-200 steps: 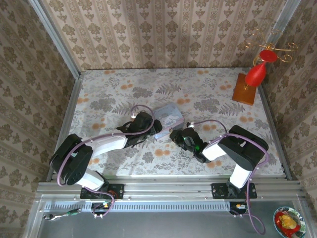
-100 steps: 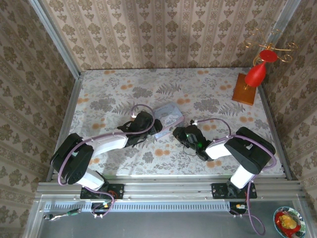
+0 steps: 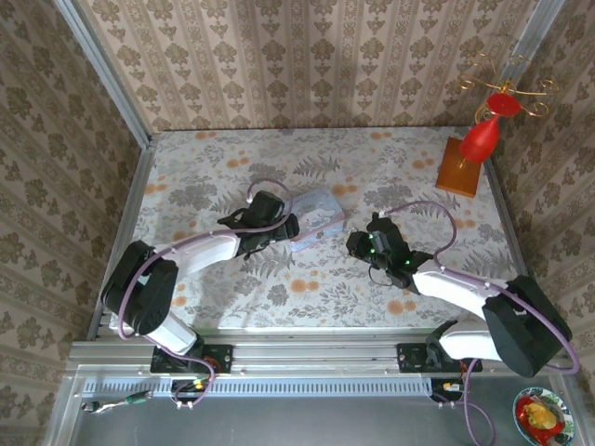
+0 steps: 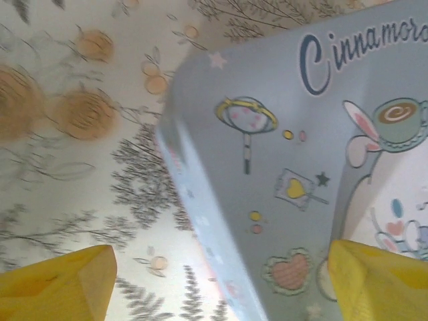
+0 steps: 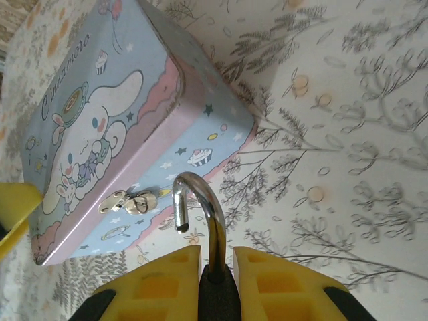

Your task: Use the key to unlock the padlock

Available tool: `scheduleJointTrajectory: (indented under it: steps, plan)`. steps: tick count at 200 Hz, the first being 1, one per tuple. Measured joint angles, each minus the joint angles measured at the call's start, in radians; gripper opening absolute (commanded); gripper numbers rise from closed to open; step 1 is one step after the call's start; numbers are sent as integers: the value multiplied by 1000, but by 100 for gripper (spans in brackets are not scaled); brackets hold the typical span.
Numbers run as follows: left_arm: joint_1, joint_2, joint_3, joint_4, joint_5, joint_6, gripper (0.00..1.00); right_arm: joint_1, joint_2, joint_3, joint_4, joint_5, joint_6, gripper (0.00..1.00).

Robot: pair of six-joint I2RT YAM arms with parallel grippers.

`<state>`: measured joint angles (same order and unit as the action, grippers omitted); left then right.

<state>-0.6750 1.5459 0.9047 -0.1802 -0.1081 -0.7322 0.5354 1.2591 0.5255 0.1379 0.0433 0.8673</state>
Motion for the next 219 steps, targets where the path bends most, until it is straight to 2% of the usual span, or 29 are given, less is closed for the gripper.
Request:
scheduleJointTrajectory:
  steps: [54, 111, 168, 191, 196, 219]
  plan:
    - [30, -291, -92, -67, -140, 204, 93, -43, -15, 68, -248, -92, -210, 11]
    - [73, -537, -229, -90, -248, 301, 99, -80, 80, 85, -330, -215, -275, 16]
    - [121, -615, -261, -97, -355, 355, 100, -124, 162, 89, -352, -262, -294, 43]
    - [121, -615, -267, -91, -396, 376, 100, -138, 161, 89, -354, -261, -293, 51]
    - [121, -616, -270, -84, -407, 381, 100, -140, 158, 90, -357, -260, -294, 57]
    - [121, -626, -287, -53, -462, 400, 100, -155, 103, 95, -409, -238, -311, 63]
